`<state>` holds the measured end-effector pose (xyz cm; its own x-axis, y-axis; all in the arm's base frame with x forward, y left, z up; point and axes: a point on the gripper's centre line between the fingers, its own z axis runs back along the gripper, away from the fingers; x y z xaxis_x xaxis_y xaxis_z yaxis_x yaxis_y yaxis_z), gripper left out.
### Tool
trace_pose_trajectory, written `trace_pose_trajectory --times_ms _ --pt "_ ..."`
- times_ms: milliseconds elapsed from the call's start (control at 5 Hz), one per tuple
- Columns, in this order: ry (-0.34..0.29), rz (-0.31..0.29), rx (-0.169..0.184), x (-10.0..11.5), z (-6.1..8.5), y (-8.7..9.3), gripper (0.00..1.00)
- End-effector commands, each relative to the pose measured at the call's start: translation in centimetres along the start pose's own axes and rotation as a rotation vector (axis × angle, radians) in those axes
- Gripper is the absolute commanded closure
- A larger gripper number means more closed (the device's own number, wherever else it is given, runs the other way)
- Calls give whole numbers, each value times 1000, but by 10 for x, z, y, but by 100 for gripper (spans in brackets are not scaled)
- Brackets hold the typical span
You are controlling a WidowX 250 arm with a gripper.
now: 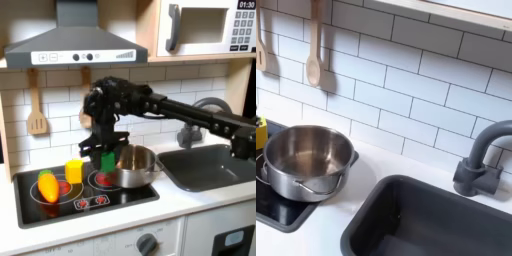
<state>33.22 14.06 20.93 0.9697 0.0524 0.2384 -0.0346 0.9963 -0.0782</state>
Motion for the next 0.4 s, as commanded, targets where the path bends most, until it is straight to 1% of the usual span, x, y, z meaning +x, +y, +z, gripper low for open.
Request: trace_pose_trajectory --times_ms 0,200 --pt "20 -74 10 14 4 -23 100" --pt "59 -150 33 26 14 -32 100"
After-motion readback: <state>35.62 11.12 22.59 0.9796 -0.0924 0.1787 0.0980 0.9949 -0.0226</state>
